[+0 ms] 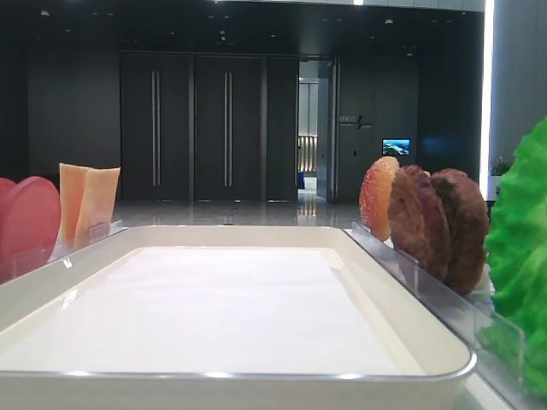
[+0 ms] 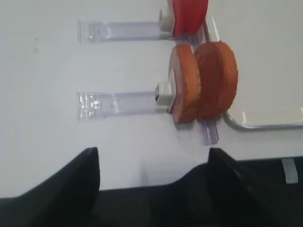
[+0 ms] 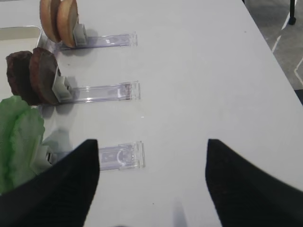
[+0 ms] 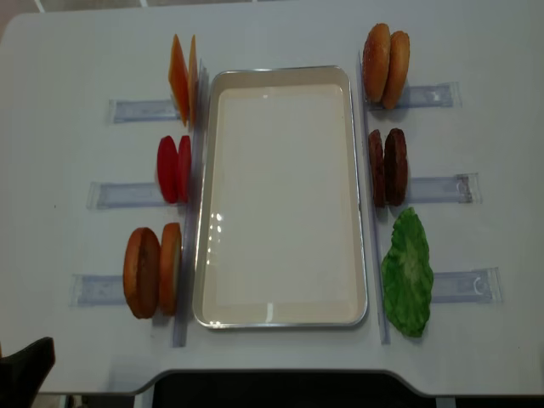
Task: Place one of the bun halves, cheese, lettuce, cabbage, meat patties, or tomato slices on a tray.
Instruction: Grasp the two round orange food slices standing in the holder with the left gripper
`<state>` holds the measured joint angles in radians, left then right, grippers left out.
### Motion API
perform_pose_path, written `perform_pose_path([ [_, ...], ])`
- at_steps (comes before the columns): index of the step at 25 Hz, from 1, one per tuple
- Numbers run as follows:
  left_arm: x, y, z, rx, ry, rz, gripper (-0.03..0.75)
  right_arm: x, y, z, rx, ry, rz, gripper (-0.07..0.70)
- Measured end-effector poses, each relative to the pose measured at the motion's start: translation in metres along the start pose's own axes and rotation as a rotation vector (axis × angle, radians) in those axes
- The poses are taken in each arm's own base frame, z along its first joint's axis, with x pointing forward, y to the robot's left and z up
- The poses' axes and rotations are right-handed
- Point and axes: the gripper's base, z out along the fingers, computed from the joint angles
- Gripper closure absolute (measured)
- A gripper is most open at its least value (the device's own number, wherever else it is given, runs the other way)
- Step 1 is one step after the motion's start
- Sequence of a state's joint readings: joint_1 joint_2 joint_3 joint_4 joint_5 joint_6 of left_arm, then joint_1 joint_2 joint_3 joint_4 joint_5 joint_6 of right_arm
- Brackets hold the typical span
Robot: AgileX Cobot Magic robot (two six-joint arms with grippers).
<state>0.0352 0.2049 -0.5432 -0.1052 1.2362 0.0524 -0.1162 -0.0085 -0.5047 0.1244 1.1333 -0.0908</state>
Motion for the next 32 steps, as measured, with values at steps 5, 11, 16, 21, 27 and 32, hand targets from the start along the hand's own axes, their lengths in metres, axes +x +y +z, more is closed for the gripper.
perform_pose_path([
  [5, -0.033, 0.006, -0.012, -0.077, 0.037, -0.012, 0.177, 0.000, 0.000, 0.000, 0.000, 0.000, 0.000, 0.174],
  [11, -0.069, 0.017, -0.013, -0.184, 0.082, -0.067, 0.177, 0.000, 0.000, 0.000, 0.000, 0.000, 0.000, 0.174],
  [16, -0.105, 0.020, 0.007, -0.192, 0.190, -0.081, 0.177, 0.000, 0.000, 0.000, 0.000, 0.000, 0.000, 0.174],
  [21, -0.126, 0.023, 0.034, -0.191, 0.298, -0.083, 0.177, 0.000, 0.000, 0.000, 0.000, 0.000, 0.000, 0.174],
  [27, -0.134, 0.024, 0.058, -0.188, 0.384, -0.104, 0.177, 0.000, 0.000, 0.000, 0.000, 0.000, 0.000, 0.174],
  [32, -0.134, 0.025, 0.059, -0.207, 0.383, -0.160, 0.177, 0.000, 0.000, 0.000, 0.000, 0.000, 0.000, 0.174],
])
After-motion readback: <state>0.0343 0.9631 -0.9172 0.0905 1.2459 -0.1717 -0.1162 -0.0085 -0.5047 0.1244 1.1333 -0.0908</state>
